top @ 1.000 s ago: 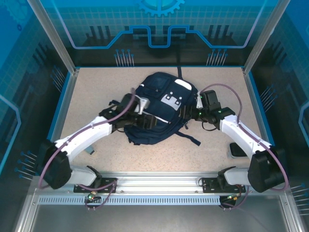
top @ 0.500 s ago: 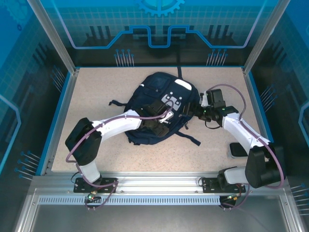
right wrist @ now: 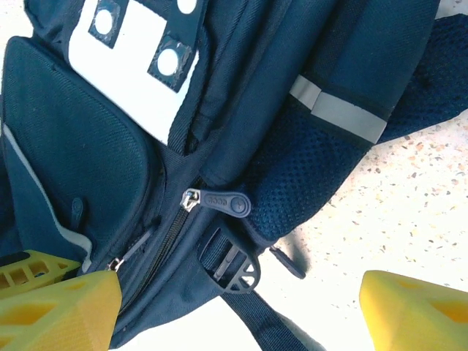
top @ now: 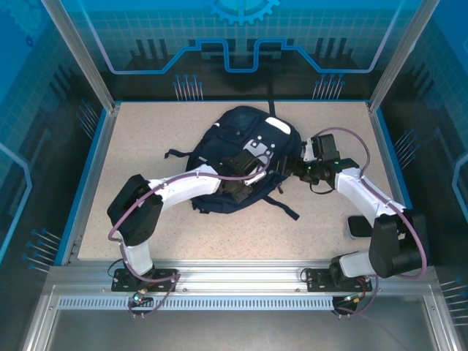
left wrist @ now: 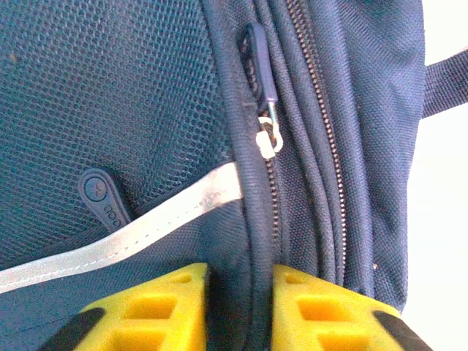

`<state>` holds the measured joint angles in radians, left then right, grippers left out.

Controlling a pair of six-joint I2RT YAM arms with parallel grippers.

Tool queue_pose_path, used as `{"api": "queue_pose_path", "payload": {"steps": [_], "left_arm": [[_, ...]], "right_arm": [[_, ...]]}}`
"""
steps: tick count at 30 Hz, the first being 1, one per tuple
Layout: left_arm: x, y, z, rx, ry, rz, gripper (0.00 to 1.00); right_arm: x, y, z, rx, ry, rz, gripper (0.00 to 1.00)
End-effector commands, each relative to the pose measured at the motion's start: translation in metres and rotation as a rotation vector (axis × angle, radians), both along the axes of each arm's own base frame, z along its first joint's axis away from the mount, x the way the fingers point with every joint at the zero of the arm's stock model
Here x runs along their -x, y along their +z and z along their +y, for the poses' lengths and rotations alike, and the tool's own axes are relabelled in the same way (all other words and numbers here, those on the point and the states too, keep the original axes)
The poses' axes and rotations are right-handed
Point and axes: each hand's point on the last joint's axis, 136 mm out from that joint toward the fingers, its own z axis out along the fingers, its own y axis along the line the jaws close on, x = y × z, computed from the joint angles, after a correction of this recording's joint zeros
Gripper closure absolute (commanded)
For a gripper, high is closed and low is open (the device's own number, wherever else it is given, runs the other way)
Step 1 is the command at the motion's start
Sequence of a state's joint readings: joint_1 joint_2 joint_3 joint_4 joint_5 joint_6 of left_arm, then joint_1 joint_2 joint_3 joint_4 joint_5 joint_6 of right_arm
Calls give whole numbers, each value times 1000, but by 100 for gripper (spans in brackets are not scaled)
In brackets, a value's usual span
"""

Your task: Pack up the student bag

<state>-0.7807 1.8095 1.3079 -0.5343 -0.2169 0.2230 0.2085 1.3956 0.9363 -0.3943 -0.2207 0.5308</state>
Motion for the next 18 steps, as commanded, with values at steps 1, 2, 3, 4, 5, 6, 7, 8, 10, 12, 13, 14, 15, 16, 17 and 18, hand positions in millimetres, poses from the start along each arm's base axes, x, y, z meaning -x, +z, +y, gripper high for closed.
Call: {"api": "queue_pose_path", "payload": {"steps": [1,2,3,4,5,6,7,8,10,12,13,14,15,16,17,18], "left_arm": [[-14,37,-1,69,13,-116,80],[-13,41,0,84,12,-130,81],[-13,44,1,93,9,-142,83],[-11,47,2,105,6,-156,84],[-10,51,3,118,8,-171,85],[-10,52,5,126,8,-181,85],[-9,56,7,139,11,-195,85],[-8,59,8,149,11,-207,85],[-6,64,11,175,15,-224,85],[-6,69,14,191,24,-238,86],[-6,71,15,195,27,-244,86],[-6,73,17,200,29,-250,87],[-6,74,18,205,32,-253,87],[-6,75,19,209,35,-255,87],[-6,76,20,216,38,-254,87],[-7,76,21,218,41,-254,88]], "right_arm": [[-6,8,7,-14,77,-14,16],[-7,9,11,-24,105,-15,18],[-7,10,15,-39,130,-17,18],[-8,12,21,-59,161,-22,19],[-10,15,26,-79,189,-31,20],[-11,16,30,-91,208,-32,21],[-13,17,34,-103,229,-35,21],[-16,17,36,-112,247,-39,23],[-20,15,41,-122,273,-37,26],[-24,11,46,-134,307,-32,33],[-25,11,50,-143,329,-35,36],[-25,8,52,-145,347,-34,39],[-25,6,54,-142,362,-35,41],[-24,3,55,-131,376,-38,44],[-25,-1,56,-115,384,-36,46],[-25,-3,56,-100,390,-35,48]]}}
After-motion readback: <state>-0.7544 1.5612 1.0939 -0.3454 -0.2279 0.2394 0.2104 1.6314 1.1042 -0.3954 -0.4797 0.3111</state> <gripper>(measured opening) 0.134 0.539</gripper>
